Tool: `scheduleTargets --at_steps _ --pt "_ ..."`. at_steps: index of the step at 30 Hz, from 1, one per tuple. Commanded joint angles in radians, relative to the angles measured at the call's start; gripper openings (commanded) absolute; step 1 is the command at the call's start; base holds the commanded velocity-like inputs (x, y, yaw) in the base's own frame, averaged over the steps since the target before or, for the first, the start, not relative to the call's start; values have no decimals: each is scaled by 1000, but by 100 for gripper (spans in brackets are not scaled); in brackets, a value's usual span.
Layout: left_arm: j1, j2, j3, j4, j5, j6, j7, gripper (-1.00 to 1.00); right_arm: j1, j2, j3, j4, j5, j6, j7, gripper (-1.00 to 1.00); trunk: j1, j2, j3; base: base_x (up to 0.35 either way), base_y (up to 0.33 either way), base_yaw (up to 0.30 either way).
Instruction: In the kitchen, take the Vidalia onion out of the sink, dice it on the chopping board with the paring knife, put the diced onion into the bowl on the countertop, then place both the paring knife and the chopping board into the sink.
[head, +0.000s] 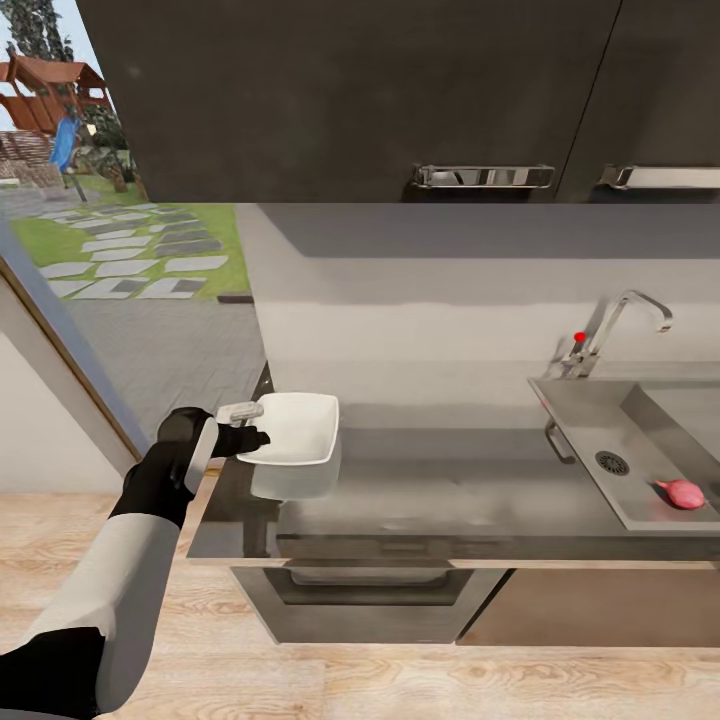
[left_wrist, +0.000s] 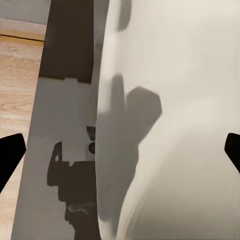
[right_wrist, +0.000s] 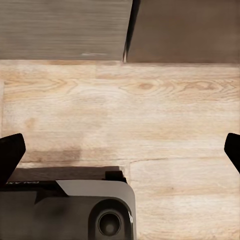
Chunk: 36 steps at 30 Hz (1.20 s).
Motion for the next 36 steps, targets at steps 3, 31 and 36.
scheduleTargets --at_steps 3,31,36 --pt "-1 0 1 -1 8 4 4 100 0 0 1 0 0 -3 -3 100 1 -2 -2 0 0 0" --pt "0 0 -2 -366 8 11 7 100 -1 0 1 0 0 -3 -3 100 1 -2 -2 0 0 0" --pt "1 0 -2 -363 8 10 7 100 -1 0 2 0 0 -3 -3 100 1 -2 -2 0 0 0"
